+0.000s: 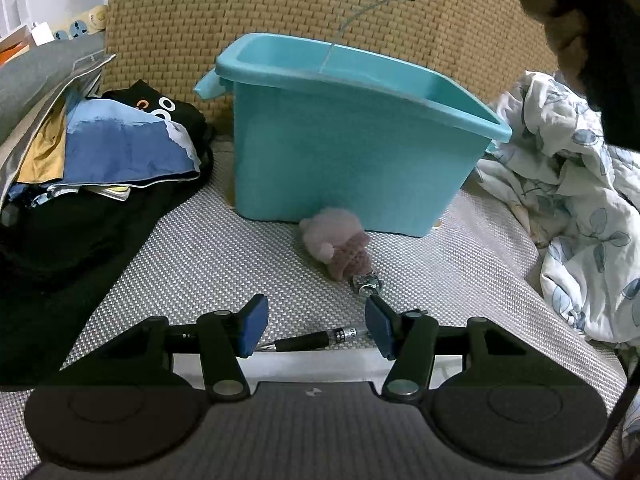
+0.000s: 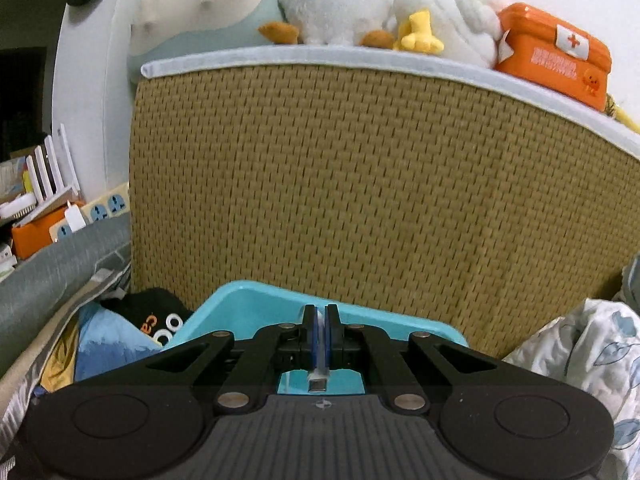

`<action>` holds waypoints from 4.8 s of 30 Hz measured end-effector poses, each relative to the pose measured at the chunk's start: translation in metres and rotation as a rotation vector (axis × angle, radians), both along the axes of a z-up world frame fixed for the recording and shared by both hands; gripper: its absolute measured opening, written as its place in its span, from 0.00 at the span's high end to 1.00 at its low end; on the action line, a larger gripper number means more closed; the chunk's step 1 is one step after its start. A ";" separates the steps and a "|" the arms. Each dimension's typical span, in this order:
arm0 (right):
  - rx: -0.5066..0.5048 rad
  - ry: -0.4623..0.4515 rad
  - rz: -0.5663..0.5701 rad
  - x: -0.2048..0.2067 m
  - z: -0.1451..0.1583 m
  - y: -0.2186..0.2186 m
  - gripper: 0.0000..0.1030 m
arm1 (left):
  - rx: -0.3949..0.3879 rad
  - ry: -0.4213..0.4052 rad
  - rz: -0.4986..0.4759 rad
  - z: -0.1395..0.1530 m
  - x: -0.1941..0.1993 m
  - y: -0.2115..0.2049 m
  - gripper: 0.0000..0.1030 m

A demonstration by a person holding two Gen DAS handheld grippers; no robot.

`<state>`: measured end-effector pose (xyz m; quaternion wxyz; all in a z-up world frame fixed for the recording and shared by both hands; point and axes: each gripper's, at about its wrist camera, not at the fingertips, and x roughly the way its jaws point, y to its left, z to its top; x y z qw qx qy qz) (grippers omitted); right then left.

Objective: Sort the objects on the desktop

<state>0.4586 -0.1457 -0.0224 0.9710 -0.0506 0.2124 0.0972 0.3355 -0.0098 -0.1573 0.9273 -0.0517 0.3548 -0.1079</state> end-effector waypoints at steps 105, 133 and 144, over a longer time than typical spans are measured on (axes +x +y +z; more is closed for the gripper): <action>0.303 0.293 -0.023 -0.235 -0.173 -0.114 0.57 | 0.170 -0.089 0.082 -0.013 -0.121 0.045 0.44; 0.290 0.336 0.011 -0.235 -0.185 -0.100 0.53 | 0.142 -0.019 0.117 -0.025 -0.119 0.070 0.39; 0.311 0.351 0.017 -0.235 -0.189 -0.098 0.45 | 0.130 0.017 0.110 -0.030 -0.116 0.073 0.39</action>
